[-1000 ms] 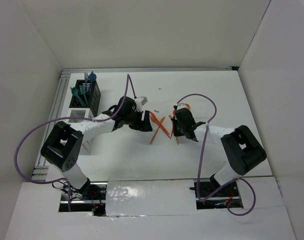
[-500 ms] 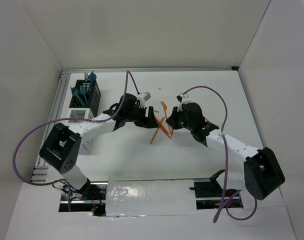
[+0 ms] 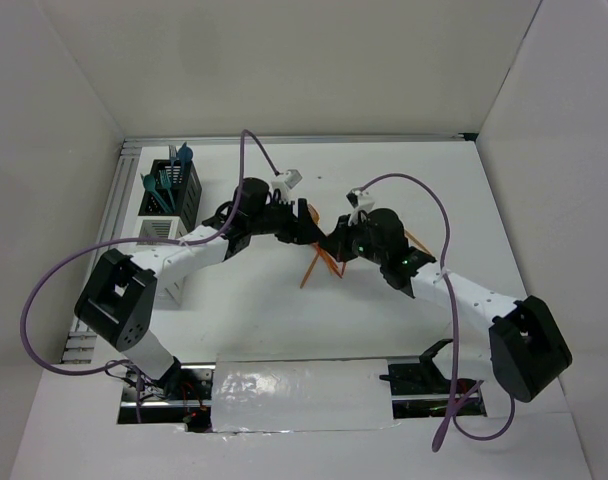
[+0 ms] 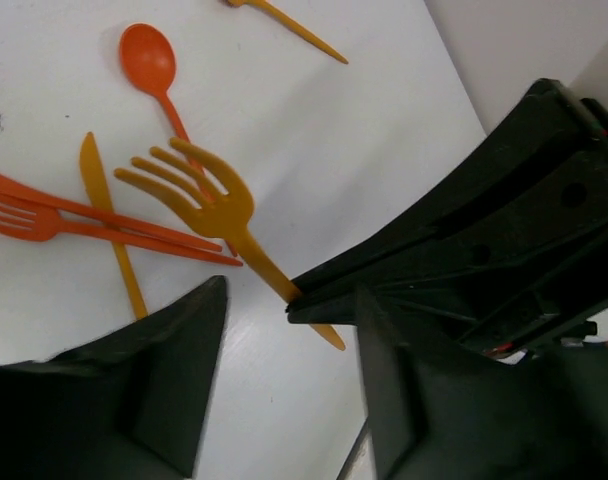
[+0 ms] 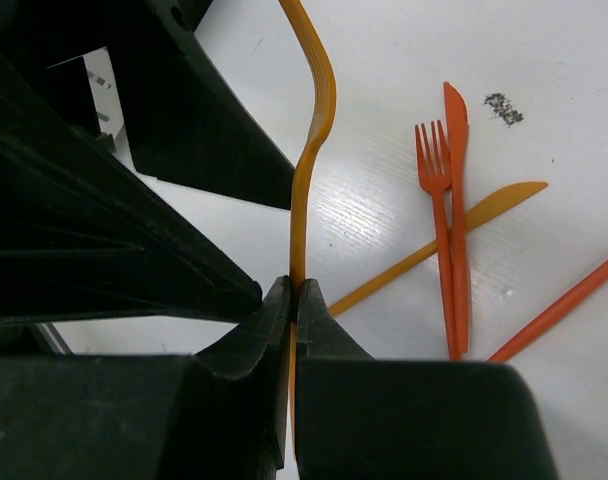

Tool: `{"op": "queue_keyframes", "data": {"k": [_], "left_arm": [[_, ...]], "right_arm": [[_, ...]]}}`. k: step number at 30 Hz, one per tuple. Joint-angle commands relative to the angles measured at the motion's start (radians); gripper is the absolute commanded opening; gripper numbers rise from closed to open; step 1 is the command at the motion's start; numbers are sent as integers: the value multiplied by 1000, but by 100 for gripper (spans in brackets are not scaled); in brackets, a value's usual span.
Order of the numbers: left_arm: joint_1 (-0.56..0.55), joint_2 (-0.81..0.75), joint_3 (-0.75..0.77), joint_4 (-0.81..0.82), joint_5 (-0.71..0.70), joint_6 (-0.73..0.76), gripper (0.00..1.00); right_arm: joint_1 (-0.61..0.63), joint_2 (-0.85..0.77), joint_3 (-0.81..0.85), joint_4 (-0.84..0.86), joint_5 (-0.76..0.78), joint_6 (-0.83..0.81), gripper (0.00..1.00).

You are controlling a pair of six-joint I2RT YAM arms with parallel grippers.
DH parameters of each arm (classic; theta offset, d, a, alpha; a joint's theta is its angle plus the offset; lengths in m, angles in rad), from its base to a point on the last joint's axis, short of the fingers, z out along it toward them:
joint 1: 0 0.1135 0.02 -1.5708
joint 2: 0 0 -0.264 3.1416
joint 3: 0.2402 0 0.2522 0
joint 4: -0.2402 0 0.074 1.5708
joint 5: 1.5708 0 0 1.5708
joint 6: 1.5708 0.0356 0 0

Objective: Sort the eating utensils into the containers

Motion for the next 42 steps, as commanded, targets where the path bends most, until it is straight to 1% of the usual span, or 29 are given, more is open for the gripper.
{"op": "queue_keyframes", "data": {"k": [1,4,5,6,7,9,13,15,17,18,20,21,22,23,24,25,27,28,29,31,33,34,35,36,37,38,39,40,42], "left_arm": [[-3,10,41,120,2,-44,61],[-4,7,27,155,-1,-61,49],[-4,1,21,163,-9,-68,41],[-10,-1,20,167,-20,-74,39],[-12,-1,18,164,-53,-76,38],[-12,-1,23,160,-72,-77,38],[-12,14,43,134,-84,-67,39],[-14,18,43,138,-83,-62,33],[-12,11,41,141,-86,-44,24],[-14,-4,40,141,-90,-45,14],[-12,-22,49,124,-128,-7,6],[-6,-31,62,111,-127,10,4],[11,-65,69,86,-132,42,4],[66,-84,69,72,-114,54,3],[59,-106,57,74,-95,55,3],[156,-157,56,69,-84,67,4],[236,-244,21,26,-93,100,4],[236,-274,21,28,-93,111,4],[350,-306,17,19,-93,122,4],[449,-396,-9,-34,-115,154,5],[554,-441,-45,-40,-132,168,7],[604,-478,-55,-40,-130,183,8],[643,-483,-66,-43,-142,182,8],[675,-486,-74,-44,-197,200,9],[707,-486,-83,-46,-198,202,9],[767,-478,-89,-57,-210,196,9],[763,-470,-94,-63,-213,185,9],[798,-463,-117,-64,-216,183,9],[839,-456,-146,-51,-248,177,9]], "right_arm": [[61,-24,4,158,-73,31,0],[78,-18,4,158,-52,31,0],[83,-18,4,171,-52,32,0],[86,-15,4,185,-52,40,0],[92,-17,4,196,-52,43,0],[95,-26,-7,222,-43,57,0],[109,-38,-7,231,-33,57,0],[119,-35,4,211,-13,52,0],[119,-24,19,184,3,46,0],[118,-18,34,155,22,46,4],[118,-12,53,118,49,51,17],[118,-12,66,62,81,49,35],[116,-18,100,31,94,37,46],[112,-24,122,-3,108,23,61],[98,-33,143,-78,152,10,80],[99,-50,181,-109,171,-12,89],[63,-70,233,-181,210,-52,100],[46,-70,246,-197,230,-52,100],[34,-81,246,-206,255,-64,100],[-9,-83,246,-197,333,-72,100],[-55,-73,232,-197,394,-72,100],[-86,-60,232,-206,451,-72,100],[-98,-34,220,-206,483,-60,100],[-129,-20,220,-206,508,-53,100],[-126,-5,211,-206,537,-46,100],[-161,20,196,-206,537,-34,100],[-193,28,185,-206,537,-15,100],[-192,34,173,-194,527,-11,100],[-247,48,133,-178,516,9,100]]}}
